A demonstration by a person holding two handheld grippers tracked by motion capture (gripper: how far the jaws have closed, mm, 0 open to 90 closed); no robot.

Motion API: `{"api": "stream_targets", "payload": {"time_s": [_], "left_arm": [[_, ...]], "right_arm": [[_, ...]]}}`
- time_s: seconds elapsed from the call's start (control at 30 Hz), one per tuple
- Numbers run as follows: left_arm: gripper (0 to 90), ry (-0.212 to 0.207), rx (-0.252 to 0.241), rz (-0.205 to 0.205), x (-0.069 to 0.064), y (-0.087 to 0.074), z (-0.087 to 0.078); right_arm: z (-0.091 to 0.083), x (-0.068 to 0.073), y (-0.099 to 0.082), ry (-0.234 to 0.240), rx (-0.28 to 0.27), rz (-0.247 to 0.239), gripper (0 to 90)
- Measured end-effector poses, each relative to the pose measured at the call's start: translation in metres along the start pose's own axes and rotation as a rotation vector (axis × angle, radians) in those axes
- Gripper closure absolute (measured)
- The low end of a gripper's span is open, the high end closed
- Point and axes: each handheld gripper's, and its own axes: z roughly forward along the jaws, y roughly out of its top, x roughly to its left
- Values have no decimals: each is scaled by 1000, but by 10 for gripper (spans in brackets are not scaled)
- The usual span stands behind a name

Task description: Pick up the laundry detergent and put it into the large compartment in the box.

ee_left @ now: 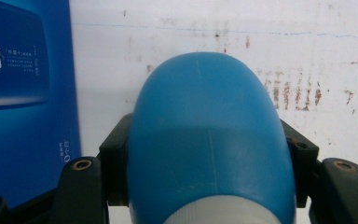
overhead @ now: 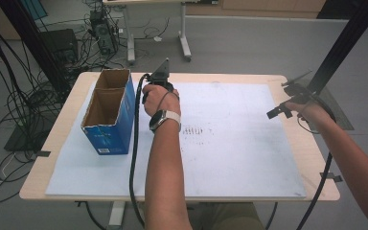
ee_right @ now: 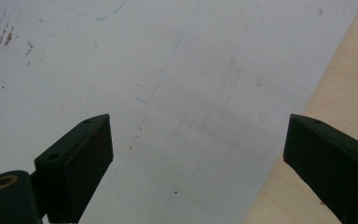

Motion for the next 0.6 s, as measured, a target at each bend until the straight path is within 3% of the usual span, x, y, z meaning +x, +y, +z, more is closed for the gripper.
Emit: {"api": "stream_targets", "payload": {"time_s": [0.6], "left_arm": [[375, 3, -2, 11, 0, 0, 0]], "right_arm": [[-3, 0, -1, -5, -1, -2, 82]]}}
